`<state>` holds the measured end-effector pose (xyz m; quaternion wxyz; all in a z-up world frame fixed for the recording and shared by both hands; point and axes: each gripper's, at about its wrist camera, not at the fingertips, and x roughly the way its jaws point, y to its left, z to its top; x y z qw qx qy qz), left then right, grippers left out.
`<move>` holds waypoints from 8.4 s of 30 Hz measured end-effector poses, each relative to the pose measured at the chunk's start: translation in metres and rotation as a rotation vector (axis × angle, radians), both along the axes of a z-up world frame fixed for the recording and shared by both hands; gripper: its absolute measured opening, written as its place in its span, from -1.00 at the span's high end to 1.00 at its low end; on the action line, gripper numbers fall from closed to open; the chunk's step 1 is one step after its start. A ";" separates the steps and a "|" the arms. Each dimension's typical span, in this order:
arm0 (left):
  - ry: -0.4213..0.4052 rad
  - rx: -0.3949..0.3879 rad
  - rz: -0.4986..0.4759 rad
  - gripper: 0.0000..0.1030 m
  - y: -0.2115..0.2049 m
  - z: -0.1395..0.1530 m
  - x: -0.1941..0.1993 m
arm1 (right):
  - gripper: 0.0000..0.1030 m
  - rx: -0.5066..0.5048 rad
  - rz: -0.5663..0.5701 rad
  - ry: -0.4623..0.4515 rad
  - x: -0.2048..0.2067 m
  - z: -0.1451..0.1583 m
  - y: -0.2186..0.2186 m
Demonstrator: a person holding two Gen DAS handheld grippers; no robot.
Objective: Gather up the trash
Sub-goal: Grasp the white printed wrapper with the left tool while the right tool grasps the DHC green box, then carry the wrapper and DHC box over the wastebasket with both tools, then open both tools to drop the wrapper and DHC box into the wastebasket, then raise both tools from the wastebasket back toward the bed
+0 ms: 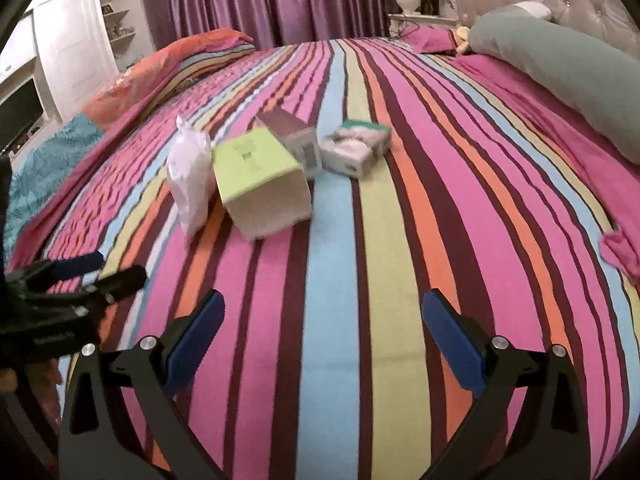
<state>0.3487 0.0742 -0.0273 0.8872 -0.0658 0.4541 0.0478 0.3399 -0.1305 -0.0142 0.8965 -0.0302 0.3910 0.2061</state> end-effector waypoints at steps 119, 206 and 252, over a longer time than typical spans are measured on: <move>-0.097 -0.202 -0.067 -0.04 -0.024 0.003 -0.242 | -0.23 0.193 -0.123 0.084 -0.187 0.015 -0.064; 0.835 -0.274 -0.025 -0.64 -0.088 -0.218 -0.299 | -0.81 -0.059 -0.233 1.056 -0.256 -0.236 -0.061; 0.139 -0.335 0.168 -0.64 -0.039 0.013 -0.144 | -0.81 0.011 -0.154 -0.013 -0.120 0.013 -0.076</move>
